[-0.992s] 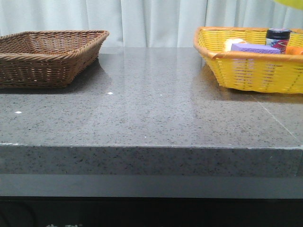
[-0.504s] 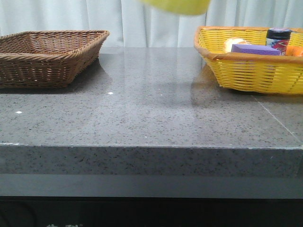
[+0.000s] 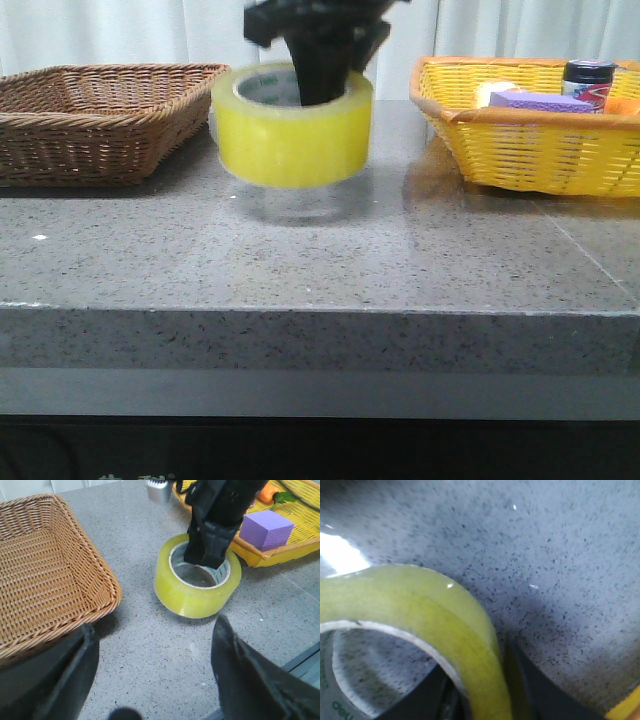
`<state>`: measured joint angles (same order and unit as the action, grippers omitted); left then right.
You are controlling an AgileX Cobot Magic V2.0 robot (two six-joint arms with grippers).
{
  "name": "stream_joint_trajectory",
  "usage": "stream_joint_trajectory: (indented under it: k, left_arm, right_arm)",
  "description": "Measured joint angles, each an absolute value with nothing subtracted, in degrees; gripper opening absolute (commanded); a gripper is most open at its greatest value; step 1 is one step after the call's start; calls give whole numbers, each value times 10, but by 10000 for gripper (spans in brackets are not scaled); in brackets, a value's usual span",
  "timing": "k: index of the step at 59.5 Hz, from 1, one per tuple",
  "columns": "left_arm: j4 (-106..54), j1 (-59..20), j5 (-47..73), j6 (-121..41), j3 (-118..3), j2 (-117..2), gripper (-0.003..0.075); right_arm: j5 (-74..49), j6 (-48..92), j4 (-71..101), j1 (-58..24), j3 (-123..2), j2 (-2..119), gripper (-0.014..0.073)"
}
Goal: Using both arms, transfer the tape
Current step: 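Lift the tape roll with the right gripper and carry it toward the table center, then set the tape roll on the table and open the right gripper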
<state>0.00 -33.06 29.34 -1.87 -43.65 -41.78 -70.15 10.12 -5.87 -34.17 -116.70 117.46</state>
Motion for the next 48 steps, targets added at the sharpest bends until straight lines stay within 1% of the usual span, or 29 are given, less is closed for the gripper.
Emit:
stream_joint_trajectory:
  k: [10,16,22,26,38,48]
  left_arm:
    - [0,-331,293,-19,-437,-418,479]
    - [0,-331,293,-19,-437,-418,479]
    - [0,-331,293,-19,-437,-418,479]
    - [0,-331,293,-19,-437,-418,479]
    - [0,-331,293,-19,-437,-418,479]
    - [0,-331,293,-19,-437,-418,479]
  right_arm:
    - [-701,101,-61,-342,-1176,1198,226]
    - [-700,101,-61,-342,-1178,1203,302]
    - [-697,101,-63,-342,-1178,1205,409]
    - [-695,101,-63,-342,-1178,1206,449]
    - [-693,101,-58,-342,-1178,1194,451]
    - [-677,100,7,-322,-1175,1128,450]
